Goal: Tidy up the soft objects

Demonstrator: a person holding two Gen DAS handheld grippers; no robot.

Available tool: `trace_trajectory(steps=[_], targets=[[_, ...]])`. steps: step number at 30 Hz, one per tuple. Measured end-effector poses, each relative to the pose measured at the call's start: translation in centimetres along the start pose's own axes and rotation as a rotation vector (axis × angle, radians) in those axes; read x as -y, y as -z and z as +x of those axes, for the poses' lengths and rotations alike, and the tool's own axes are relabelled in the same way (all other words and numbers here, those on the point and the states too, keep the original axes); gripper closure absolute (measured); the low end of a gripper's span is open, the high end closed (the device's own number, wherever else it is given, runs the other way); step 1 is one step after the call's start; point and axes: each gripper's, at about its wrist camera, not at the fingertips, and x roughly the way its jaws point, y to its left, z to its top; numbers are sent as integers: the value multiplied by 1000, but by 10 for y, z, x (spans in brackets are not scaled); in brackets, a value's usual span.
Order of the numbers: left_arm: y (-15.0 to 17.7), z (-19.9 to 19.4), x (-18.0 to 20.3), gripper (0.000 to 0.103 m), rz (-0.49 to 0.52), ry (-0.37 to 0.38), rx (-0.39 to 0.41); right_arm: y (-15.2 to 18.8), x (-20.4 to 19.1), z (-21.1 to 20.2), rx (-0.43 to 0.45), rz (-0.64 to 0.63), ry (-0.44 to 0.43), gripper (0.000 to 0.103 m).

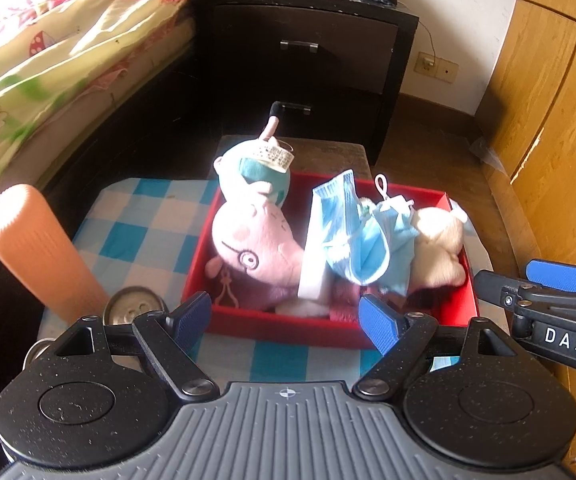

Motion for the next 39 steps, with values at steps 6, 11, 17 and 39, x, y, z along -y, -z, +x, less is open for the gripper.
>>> trace_trajectory(steps=[6, 11, 17, 39], targets=[[16, -11, 0, 23, 22, -5, -2, 16, -2, -13, -12, -25, -5, 68], [33, -19, 2, 23, 51, -8, -11, 32, -14, -25, -4, -87, 2, 63], [50, -27, -4, 23, 52, -11, -19, 51, -19, -37, -6, -112, 5, 63], [96, -53, 0, 22, 59, 22, -23, 94, -27, -78, 47, -95, -40, 60]])
